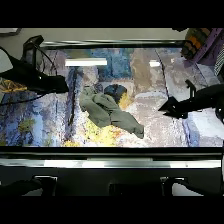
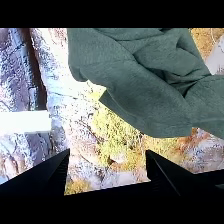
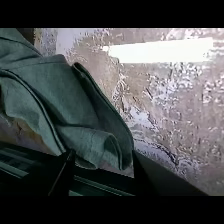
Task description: Fold the clothes and pants, and hang the long-sleeved shirts on hangers.
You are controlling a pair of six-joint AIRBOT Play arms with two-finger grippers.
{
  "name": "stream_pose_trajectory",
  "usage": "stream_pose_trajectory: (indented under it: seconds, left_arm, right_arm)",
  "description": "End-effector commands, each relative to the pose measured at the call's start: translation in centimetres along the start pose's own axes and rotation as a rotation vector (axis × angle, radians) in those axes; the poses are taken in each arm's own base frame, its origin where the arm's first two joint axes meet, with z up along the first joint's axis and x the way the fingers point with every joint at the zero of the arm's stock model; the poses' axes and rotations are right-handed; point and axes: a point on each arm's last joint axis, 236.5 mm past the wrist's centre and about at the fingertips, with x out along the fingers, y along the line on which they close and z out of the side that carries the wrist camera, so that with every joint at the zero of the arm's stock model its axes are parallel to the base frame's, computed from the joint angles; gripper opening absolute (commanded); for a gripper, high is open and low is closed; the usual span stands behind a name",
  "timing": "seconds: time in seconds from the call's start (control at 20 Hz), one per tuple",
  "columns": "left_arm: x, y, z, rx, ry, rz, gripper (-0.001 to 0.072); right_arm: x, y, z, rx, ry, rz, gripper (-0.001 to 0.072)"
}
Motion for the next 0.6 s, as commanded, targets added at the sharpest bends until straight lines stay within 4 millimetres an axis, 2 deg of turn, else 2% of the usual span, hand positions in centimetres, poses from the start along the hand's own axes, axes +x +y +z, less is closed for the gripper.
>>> stream_pose_trajectory:
  seconds: [0.0, 0.1, 0.2, 0.35, 0.5, 0.55]
  left_arm:
    - [1.1, 0.5, 0.1, -0.017, 0.022, 0.020, 0.0551]
    - [2.0, 0.7, 0.0, -0.018, 0.043, 0.025, 0.0551]
    - [2.7, 0.9, 0.0, -0.024, 0.057, 0.030, 0.0551]
    - [2.6, 2.0, 0.3, -0.050, 0.055, 0.040, 0.0551]
    - [2.5, 3.8, 0.0, -0.091, 0.076, 0.054, 0.0551]
    - [2.7, 4.4, -0.3, -0.107, 0.087, 0.058, 0.0551]
  right_arm:
    - [4.6, -2.4, -2.5, 0.065, 0.077, 0.065, 0.0430]
    - [7.1, -3.1, -4.1, 0.062, 0.120, 0.049, 0.0492]
    - [9.2, -2.7, -5.4, 0.041, 0.167, 0.040, 0.0493]
    - [11.1, -1.4, -5.5, -0.035, 0.157, 0.017, 0.0490]
    - [12.2, -0.4, -5.3, -0.070, 0.137, 0.009, 0.0458]
    - [12.3, -0.2, -5.3, -0.071, 0.136, 0.010, 0.0364]
